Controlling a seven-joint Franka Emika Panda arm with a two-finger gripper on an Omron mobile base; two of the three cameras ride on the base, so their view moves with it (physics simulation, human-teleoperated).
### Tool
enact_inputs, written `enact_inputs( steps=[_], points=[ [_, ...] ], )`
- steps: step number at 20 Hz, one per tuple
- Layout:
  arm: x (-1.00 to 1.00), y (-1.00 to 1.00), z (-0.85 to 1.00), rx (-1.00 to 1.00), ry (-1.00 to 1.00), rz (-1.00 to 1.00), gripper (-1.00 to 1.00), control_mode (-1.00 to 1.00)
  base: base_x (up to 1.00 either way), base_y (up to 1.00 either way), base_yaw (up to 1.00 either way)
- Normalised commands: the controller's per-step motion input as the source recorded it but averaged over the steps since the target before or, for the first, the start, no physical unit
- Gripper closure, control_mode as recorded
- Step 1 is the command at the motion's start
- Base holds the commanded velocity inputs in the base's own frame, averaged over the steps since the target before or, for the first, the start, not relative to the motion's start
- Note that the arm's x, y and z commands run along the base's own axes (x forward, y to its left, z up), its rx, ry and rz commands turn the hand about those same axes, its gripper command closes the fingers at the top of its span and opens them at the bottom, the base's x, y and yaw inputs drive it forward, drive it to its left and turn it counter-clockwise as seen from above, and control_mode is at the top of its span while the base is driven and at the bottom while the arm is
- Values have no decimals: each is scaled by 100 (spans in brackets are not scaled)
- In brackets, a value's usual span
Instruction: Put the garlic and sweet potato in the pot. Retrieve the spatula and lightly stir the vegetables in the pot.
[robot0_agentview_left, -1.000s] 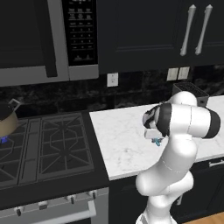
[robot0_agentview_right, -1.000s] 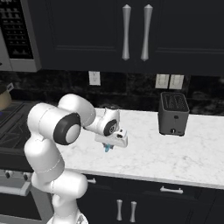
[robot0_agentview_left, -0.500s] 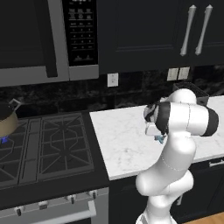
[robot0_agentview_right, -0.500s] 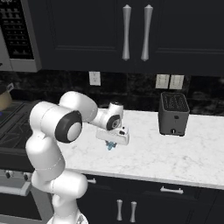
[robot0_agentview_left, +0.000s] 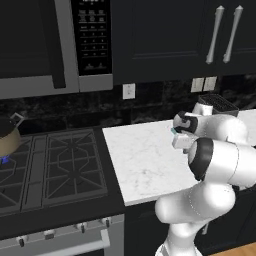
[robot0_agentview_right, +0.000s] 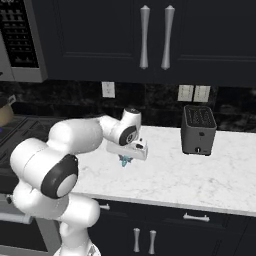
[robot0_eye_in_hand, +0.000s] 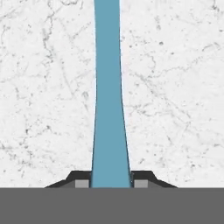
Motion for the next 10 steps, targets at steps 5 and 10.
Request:
enact_inputs(
  steps=[5, 10],
  points=[
    [-48, 26, 89, 0, -10, 6, 100, -100, 0, 0, 0],
    [-47, 53, 84, -1, -23, 16, 100, -100, 0, 0, 0]
  ],
)
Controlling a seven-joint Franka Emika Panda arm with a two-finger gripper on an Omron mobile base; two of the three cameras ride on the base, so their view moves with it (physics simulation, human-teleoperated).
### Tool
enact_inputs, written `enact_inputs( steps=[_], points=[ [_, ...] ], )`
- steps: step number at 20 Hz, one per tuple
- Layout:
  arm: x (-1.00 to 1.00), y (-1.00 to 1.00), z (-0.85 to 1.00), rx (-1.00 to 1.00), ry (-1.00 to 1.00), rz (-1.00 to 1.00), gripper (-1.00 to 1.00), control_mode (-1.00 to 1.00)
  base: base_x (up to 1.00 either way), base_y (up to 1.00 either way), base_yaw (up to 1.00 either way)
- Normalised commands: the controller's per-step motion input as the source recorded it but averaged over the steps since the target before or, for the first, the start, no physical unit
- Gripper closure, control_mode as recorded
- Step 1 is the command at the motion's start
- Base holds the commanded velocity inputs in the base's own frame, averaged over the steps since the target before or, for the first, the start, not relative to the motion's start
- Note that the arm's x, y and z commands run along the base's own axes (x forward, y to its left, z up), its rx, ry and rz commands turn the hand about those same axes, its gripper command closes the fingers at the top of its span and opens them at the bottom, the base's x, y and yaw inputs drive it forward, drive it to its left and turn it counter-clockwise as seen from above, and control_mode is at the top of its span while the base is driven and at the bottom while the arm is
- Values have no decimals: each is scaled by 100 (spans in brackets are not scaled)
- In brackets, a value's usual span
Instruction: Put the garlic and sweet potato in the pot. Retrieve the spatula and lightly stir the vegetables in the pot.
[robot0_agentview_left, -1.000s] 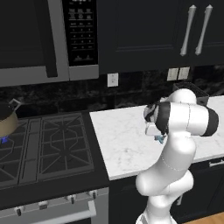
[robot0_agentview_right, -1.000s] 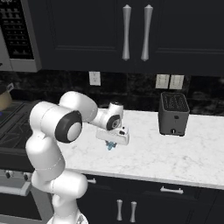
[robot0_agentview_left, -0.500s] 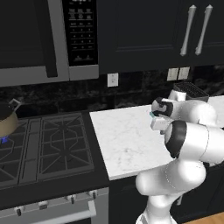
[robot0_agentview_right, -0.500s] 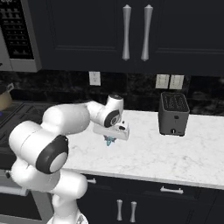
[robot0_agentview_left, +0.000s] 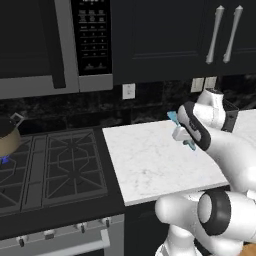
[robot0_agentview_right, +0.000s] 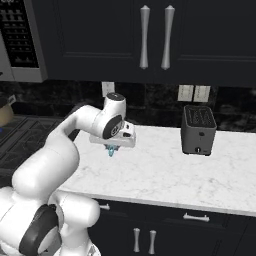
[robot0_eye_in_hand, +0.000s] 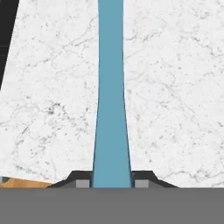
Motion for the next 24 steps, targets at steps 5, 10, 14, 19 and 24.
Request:
enact_inputs(
  steps=[5, 10, 14, 19, 24],
  points=[
    [-54, 60, 63, -8, -23, 18, 100, -100, 0, 0, 0],
    [-51, 40, 46, -7, -23, 20, 100, -100, 0, 0, 0],
    [-31, 11, 53, -4, -3, 18, 100, -100, 0, 0, 0],
    [-25, 19, 34, -8, 5, 14, 100, -100, 0, 0, 0],
    [0, 5, 0, -1, 10, 8, 100, -100, 0, 0, 0]
  ],
)
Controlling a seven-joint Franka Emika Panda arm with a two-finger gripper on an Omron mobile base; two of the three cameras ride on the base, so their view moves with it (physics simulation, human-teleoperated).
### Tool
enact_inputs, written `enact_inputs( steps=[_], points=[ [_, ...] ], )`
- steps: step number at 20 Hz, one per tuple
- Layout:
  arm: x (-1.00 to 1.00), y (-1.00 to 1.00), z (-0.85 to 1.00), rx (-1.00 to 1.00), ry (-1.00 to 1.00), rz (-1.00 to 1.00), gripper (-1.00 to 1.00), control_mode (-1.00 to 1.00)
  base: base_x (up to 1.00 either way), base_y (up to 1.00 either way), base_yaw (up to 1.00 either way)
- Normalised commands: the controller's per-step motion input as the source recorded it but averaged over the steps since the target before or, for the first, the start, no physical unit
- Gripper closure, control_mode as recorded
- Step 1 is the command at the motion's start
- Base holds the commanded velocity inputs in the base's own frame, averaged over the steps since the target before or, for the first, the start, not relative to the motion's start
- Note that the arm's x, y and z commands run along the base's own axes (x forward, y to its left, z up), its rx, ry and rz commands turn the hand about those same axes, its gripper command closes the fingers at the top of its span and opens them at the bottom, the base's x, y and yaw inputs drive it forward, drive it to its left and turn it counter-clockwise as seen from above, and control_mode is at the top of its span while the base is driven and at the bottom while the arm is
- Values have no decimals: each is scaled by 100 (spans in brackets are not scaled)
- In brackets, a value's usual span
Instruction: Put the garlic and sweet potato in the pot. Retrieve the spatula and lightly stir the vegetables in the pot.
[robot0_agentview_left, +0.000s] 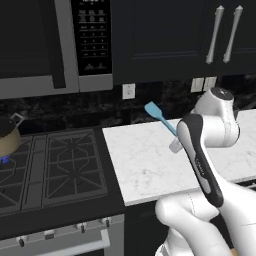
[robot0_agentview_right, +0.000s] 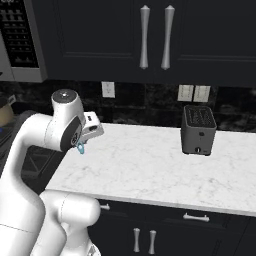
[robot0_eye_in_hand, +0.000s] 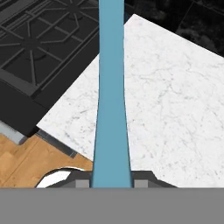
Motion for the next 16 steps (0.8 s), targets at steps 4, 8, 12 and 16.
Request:
enact_inputs(
  steps=[4, 8, 12, 16],
  points=[
    [0, 0, 0, 0, 1, 1, 100, 100, -1, 0, 0],
    [0, 0, 0, 0, 0, 0, 100, 100, -48, 4, 5],
    [0, 0, 0, 0, 0, 0, 100, 100, -89, 1, 10],
    [0, 0, 0, 0, 0, 0, 100, 100, -66, 17, 11]
  ],
)
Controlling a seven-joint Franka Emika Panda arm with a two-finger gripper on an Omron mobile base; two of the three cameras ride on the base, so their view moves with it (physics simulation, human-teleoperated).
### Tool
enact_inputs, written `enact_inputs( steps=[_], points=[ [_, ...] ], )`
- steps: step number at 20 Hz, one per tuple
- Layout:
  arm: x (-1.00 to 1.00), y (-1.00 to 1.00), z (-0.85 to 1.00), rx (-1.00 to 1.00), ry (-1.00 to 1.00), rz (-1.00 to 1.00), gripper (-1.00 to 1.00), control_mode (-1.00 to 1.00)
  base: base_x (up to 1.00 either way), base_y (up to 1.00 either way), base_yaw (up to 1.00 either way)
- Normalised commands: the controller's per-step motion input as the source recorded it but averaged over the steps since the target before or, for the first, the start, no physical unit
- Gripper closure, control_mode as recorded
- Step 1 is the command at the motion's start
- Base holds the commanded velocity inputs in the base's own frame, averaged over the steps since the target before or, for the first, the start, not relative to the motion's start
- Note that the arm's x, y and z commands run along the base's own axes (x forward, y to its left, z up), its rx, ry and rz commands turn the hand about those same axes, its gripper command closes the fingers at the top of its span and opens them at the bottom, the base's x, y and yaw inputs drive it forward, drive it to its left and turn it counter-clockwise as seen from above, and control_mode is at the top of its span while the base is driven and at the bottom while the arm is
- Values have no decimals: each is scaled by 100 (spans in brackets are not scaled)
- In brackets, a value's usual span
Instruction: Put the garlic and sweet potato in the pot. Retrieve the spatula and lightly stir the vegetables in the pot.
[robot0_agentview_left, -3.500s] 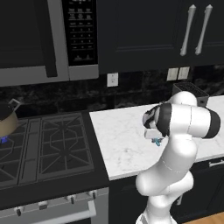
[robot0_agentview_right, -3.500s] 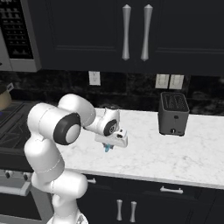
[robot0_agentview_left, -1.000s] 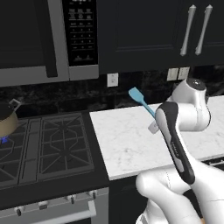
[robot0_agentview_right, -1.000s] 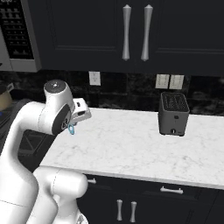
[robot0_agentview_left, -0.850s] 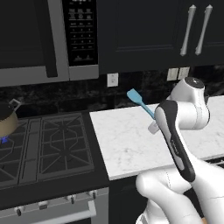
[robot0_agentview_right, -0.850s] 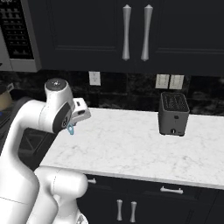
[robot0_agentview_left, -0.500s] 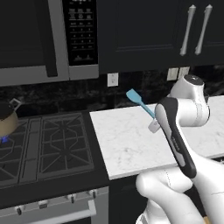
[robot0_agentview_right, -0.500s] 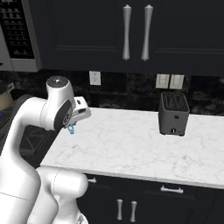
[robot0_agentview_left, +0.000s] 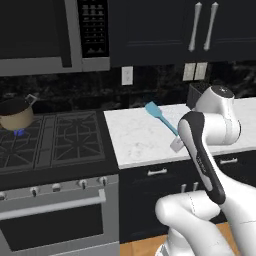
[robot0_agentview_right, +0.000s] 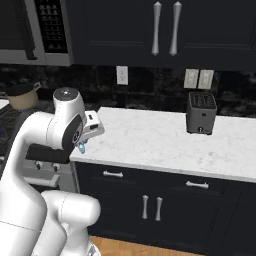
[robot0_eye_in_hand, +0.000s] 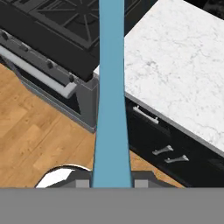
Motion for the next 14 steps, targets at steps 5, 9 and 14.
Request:
enact_inputs(
  steps=[5, 9, 14],
  points=[
    [0, 0, 0, 0, 0, 0, 100, 100, -16, 88, 3],
    [0, 0, 0, 0, 0, 0, 100, 100, 2, 100, 0],
    [0, 0, 0, 0, 0, 0, 100, 100, 14, 100, 0]
  ],
)
